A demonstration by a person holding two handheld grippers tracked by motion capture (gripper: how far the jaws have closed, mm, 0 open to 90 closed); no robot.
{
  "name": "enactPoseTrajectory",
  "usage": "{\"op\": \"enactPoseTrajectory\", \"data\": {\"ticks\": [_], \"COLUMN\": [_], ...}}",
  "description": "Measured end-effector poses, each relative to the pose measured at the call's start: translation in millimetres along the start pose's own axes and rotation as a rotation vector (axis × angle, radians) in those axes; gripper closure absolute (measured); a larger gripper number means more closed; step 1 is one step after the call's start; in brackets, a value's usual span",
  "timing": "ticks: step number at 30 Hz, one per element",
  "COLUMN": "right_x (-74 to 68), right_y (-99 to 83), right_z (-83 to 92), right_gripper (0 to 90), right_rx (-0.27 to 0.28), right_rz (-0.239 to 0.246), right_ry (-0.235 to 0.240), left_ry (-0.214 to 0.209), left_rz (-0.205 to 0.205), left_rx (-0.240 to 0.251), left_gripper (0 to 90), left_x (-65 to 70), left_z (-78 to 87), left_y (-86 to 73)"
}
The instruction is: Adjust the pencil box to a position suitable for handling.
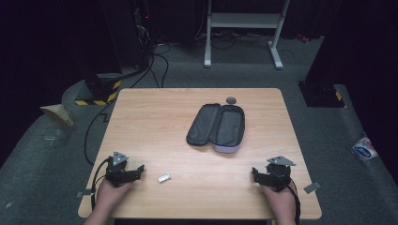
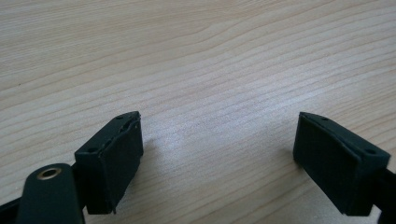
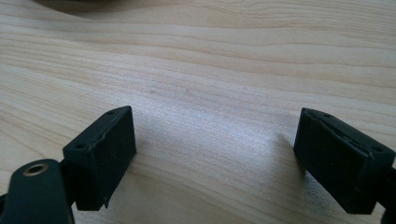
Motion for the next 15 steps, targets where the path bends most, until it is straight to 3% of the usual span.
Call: {"op": "enactPoseTrajectory", "data": {"ticks": [12,15], "right_x": [0.2,0.9], "right_y": [-0.1,1.0], "right_z": [0.5,1.5], "right_gripper": [14.0,18.0], "right_rx": [0.002,0.01], "right_rz": [-0.002,-0.005], "right_ry": [-0.001,0.006], "left_ry": [0.001,0.005], "left_rz": [-0.003,0.006], "left_rx": [-0.001,-0.001], "left_gripper": [16.2,16.2], "left_x": [-0.3,0.3], "left_z": [0.1,0.1], "left_y": [0.0,0.0]}}
Point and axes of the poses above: each handheld gripper's, and its own axes: z roughly backward along the jaws, y roughly out of its top, x roughly to its right, the point moved 9 cm from there along -z, roughly forward along the jaws
